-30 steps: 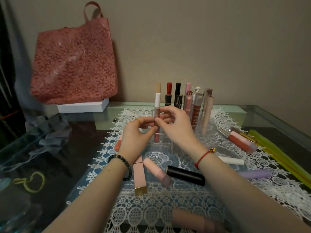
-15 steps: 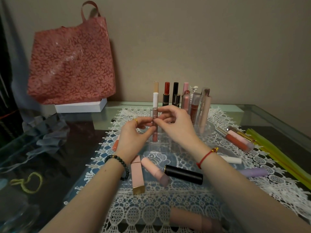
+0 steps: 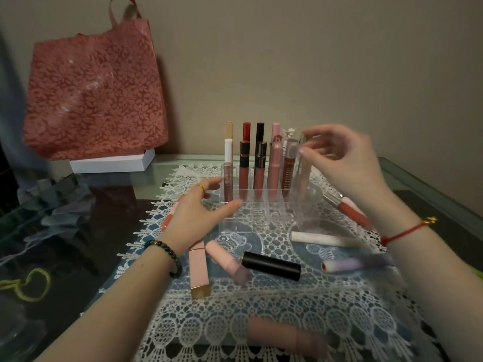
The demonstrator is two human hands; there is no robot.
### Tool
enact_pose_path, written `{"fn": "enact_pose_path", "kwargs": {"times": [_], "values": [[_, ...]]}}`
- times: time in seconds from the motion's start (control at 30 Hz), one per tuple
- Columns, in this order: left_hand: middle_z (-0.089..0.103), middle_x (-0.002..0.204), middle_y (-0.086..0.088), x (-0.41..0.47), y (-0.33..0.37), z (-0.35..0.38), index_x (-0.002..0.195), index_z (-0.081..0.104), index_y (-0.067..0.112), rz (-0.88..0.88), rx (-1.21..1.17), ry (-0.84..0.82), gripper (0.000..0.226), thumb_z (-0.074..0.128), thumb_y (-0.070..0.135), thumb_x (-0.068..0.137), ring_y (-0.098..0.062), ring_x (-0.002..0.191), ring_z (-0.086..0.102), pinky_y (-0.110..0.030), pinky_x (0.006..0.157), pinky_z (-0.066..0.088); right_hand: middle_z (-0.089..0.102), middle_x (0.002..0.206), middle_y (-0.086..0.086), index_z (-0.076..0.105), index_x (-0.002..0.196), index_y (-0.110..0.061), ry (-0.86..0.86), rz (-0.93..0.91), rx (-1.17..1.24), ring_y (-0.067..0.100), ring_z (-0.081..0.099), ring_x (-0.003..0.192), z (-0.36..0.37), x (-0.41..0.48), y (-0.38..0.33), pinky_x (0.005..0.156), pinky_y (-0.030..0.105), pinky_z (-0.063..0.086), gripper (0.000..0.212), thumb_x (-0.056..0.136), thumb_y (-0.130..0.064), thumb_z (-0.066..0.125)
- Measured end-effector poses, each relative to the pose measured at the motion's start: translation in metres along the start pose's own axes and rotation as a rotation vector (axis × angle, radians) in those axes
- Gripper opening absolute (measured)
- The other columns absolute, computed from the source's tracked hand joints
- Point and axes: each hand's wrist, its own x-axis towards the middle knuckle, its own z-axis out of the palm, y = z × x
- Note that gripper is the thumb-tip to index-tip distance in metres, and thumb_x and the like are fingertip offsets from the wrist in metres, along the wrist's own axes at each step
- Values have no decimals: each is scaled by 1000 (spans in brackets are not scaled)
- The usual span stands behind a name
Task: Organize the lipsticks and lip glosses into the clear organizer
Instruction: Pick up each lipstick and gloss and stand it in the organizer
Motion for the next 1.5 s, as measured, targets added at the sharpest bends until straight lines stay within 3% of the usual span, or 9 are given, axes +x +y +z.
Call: {"fn": "enact_pose_path", "kwargs": {"times": [0.2,0.37,0.5,0.67,0.8,1.0,1.33,1.5], "values": [[46,135,9,-1,1,0,134,36,29,27,64,-78,97,56,72,50,0,111,38,-25,93,31,68,80,-8,63,90,-30,-8,12,-62,3,63,71,-42,-14,21,68,13,51,24,74,-16,73],[39,142,5,0,-4,0,141,24,28,10,117,-126,111,60,71,46,-3,121,36,-23,97,29,68,83,-9,65,95,-28,-152,74,-195,3,63,75,-57,-34,42,70,21,54,26,73,-17,73],[38,143,4,1,-7,0,142,21,29,1,129,-152,116,63,71,42,-10,128,36,-29,103,31,66,87,-12,63,98,-30,-287,159,-262,1,62,80,-58,-52,56,70,20,52,28,73,-21,72],[38,143,3,1,-9,0,142,20,29,11,150,-146,113,66,67,45,-9,128,36,-30,104,31,63,88,-17,64,98,-30,-446,193,-349,-6,58,80,-60,-56,61,64,10,43,28,71,-30,73],[40,142,5,0,-9,0,141,21,31,20,139,-146,109,66,64,48,-1,121,35,-28,103,29,63,82,-16,65,90,-36,-514,181,-377,-9,56,74,-62,-58,61,63,10,43,25,67,-36,75],[40,141,2,0,-13,1,140,22,34,3,150,-137,105,66,65,50,-6,126,36,-27,102,31,62,77,-10,68,81,-33,-585,176,-422,0,54,69,-57,-60,65,58,16,41,17,68,-40,75],[39,142,4,0,-11,0,141,21,34,-14,165,-136,106,62,69,50,-9,126,38,-27,101,31,63,75,-10,67,80,-32,-595,172,-461,-3,53,66,-51,-61,63,56,12,41,12,72,-39,71],[38,143,5,0,-11,0,141,21,33,-23,184,-126,105,62,69,51,-12,126,39,-29,101,33,64,74,-10,68,75,-32,-528,163,-389,2,56,68,-52,-60,57,59,20,44,5,71,-34,71]]}}
